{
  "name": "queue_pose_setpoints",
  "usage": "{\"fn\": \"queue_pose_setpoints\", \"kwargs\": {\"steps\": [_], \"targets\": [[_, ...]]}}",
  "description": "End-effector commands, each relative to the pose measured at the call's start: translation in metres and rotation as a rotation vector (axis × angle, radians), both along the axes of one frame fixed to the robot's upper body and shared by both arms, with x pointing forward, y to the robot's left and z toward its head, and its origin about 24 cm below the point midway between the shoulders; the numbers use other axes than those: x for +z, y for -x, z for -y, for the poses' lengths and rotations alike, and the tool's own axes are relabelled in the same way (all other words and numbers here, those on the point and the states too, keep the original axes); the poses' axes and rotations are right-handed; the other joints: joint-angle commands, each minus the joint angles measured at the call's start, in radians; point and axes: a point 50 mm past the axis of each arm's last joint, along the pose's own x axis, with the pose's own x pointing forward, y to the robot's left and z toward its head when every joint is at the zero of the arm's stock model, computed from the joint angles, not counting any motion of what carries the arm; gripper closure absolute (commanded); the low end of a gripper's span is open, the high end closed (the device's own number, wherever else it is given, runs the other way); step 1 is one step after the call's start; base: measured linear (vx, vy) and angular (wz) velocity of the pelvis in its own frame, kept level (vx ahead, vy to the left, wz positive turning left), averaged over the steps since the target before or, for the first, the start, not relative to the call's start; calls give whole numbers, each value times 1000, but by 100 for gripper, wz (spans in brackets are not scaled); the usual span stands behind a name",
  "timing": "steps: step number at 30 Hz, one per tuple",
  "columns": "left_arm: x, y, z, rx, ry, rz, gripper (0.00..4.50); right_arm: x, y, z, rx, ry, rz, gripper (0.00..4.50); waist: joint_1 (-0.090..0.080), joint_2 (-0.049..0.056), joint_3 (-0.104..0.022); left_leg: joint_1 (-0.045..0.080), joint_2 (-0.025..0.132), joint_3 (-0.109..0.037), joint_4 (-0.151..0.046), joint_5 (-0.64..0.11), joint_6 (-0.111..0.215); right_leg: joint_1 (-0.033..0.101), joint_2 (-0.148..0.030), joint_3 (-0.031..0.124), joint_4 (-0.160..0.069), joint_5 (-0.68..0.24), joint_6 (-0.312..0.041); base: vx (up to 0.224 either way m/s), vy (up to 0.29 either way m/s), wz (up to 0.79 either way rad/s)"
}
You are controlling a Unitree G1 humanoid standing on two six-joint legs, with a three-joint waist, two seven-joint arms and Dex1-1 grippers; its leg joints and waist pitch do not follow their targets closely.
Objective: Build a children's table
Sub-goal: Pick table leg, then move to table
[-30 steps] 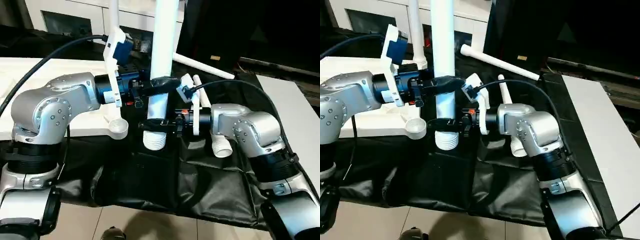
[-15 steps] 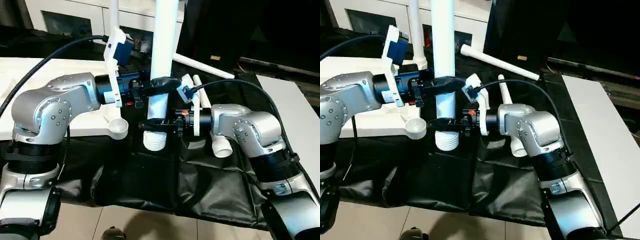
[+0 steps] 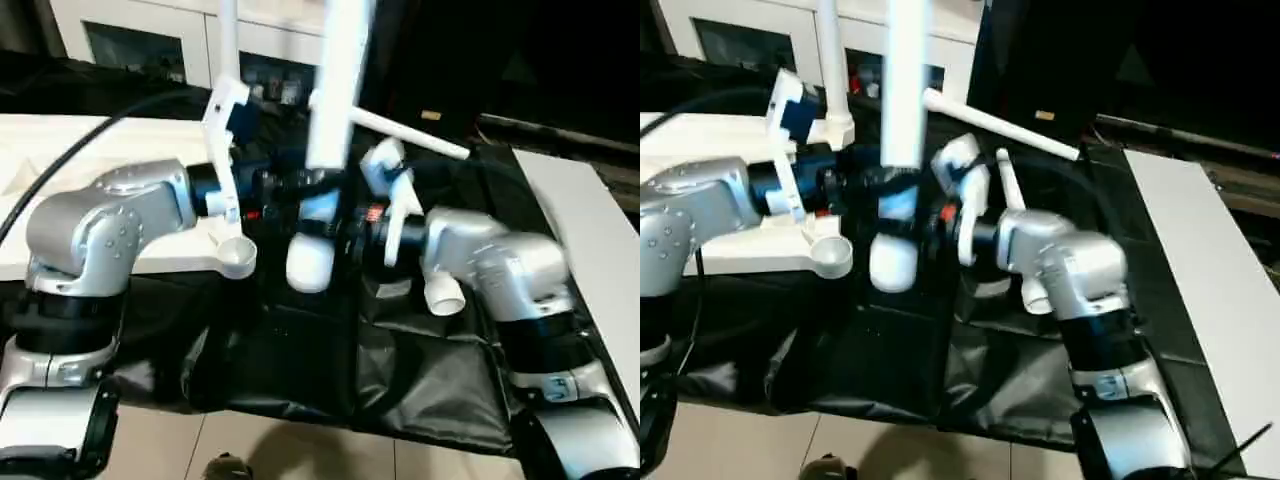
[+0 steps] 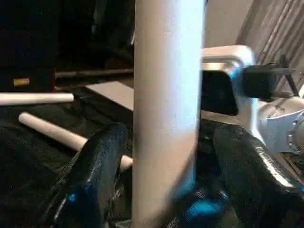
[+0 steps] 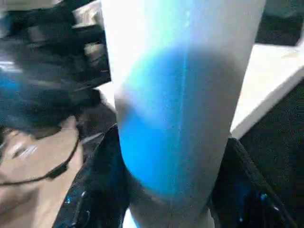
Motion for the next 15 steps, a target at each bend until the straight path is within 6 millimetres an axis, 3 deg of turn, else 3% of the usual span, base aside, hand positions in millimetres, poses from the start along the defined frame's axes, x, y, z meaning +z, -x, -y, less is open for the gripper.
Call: {"fn": "queue_pose_setpoints", "kwargs": {"steps": [1, 5, 7, 8, 9, 10, 11, 12, 14, 15], "targets": [[-4, -4, -7, 164, -37, 55, 81, -7, -9, 21, -202, 78, 48, 264, -2, 42, -77, 21, 45, -19, -72, -193, -96, 42, -117, 63, -85, -183, -103, 0, 0, 0], [-16, -5, -28, 494, -38, 153, 66, -16, -17, 53, -556, 304, 247, 264, -6, 41, -76, 16, 44, -19, -72, -181, -109, 45, -117, 65, -89, -203, -69, 0, 0, 0], [-21, -2, -33, 546, -51, 189, 66, -19, -15, 54, -567, 295, 267, 264, -5, 39, -77, 15, 44, -19, -70, -169, -105, 49, -117, 65, -90, -193, -58, 0, 0, 0], [-35, 2, -39, 665, -94, 201, 66, -28, -7, 55, -579, 349, 275, 264, -8, 41, -80, 16, 41, -19, -70, -166, -92, 49, -109, 63, -87, -179, -54, 0, 0, 0], [-36, 3, -40, 671, -96, 201, 66, -28, -7, 55, -579, 353, 275, 264, -12, 39, -77, 15, 43, -20, -71, -175, -81, 48, -106, 64, -87, -165, -53, 0, 0, 0], [-61, 13, -47, 844, -132, 186, 66, -41, 4, 56, -663, 438, 322, 264, -13, 36, -77, 17, 42, -18, -70, -179, -75, 47, -105, 63, -88, -167, -55, 0, 0, 0], [-71, 20, -47, 897, -147, 211, 66, -49, 10, 54, -712, 408, 301, 264, -15, 36, -76, 10, 48, -22, -72, -166, -72, 50, -108, 63, -86, -138, -57, 0, 0, 0], [-76, 24, -47, 918, -155, 229, 66, -53, 14, 54, -742, 379, 280, 264, -18, 29, -74, 10, 43, -15, -70, -168, -58, 48, -111, 68, -92, -143, -56, 0, 0, 0], [-85, 30, -51, 1011, -158, 236, 66, -61, 22, 50, -809, 288, 230, 264, -11, 29, -78, -4, 31, -8, -53, -157, 18, 62, -157, 99, -108, -220, -74, 0, 0, 0], [-87, 30, -52, 1038, -157, 230, 66, -62, 23, 49, -823, 271, 226, 264, 0, 28, -78, -11, 31, -15, -27, -143, 63, 70, -201, 127, -126, -264, -90, 0, 0, 0]]}}
